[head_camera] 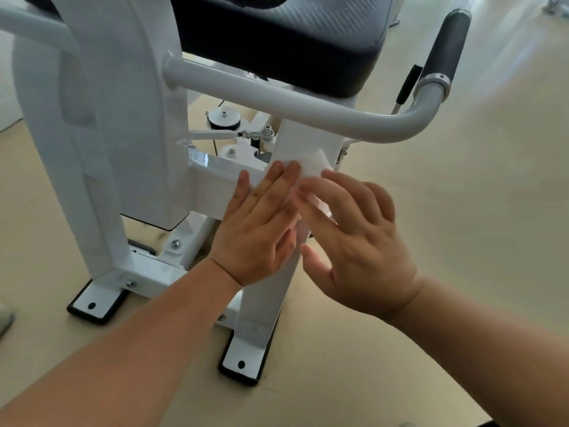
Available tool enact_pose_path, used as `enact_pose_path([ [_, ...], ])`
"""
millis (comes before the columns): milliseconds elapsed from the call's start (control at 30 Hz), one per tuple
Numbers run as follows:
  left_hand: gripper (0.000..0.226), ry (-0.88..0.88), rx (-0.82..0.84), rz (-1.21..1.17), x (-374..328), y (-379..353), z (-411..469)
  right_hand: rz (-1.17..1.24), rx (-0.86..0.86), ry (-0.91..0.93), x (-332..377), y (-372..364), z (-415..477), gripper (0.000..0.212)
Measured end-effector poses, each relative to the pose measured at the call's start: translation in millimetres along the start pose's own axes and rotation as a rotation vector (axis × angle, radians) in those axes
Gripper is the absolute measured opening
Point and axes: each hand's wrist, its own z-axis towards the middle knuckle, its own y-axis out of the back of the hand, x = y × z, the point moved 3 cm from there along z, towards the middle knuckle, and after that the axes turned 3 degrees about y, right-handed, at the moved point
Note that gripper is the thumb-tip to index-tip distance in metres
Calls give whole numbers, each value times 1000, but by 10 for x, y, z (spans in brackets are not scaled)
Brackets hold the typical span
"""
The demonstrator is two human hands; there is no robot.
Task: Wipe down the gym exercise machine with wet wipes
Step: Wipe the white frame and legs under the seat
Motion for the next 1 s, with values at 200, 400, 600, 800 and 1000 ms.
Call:
enact_pose_path([
  [200, 26, 16, -78, -125, 78, 210, 107, 48, 3, -93, -194, -59, 131, 51],
  [400, 19, 292, -161, -275, 119, 470, 136, 144, -119, -113, -220, -33, 310, 31],
  [600, 28, 904, 90, -687, 207, 926, -59, 418, 200, -244, -126, 141, 355, 21],
  [800, 8, 1293, 339, -687, 286, 1091, -385, 675, 674, -342, 42, 115, 287, 23],
  [1000, 10, 1236, 387, -899, 127, 901, -279, 1114, 655, -449, 164, 19, 183, 21],
])
